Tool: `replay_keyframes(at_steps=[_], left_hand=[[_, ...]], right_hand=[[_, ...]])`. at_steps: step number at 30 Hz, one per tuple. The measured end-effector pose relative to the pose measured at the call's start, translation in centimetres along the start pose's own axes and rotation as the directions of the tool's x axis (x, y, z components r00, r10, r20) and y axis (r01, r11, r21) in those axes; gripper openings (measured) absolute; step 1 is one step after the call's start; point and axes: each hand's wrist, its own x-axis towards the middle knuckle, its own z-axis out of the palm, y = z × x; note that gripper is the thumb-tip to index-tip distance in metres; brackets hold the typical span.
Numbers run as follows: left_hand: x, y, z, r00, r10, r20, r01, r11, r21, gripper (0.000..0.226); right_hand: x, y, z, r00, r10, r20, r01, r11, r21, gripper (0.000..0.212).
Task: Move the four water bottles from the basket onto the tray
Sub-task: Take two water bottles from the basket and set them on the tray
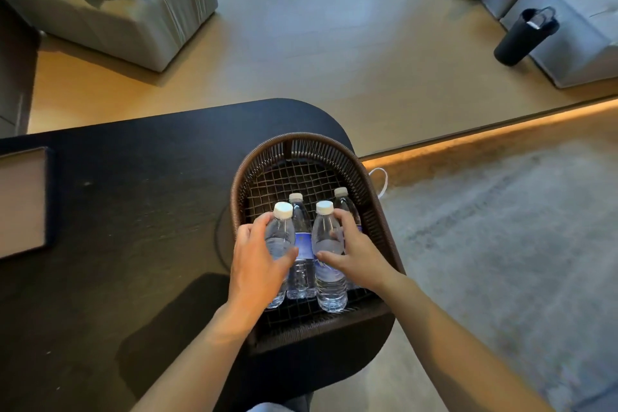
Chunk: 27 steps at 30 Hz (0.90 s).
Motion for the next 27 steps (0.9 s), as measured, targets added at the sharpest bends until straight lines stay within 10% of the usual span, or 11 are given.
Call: replay_keyframes(at_steps=[13,27], left_hand=[[-7.4,0.3,-4.6,0.949,0.257,-0.181,-0.285,0.947,-0.149,0.074],[-15.7,-1.9,-19.0,0.885,0.254,-0.391,-0.325,0.937,-0.128,0.074]], right_hand=[[-9.2,-3.8,4.4,0.875,-0.225,-0.430,0.199,0.974,-0.104,0.072],[-13.2,-14.9,13.1,0.749,-0.522,-0.408,0.490,0.851,-0.189,0.073]])
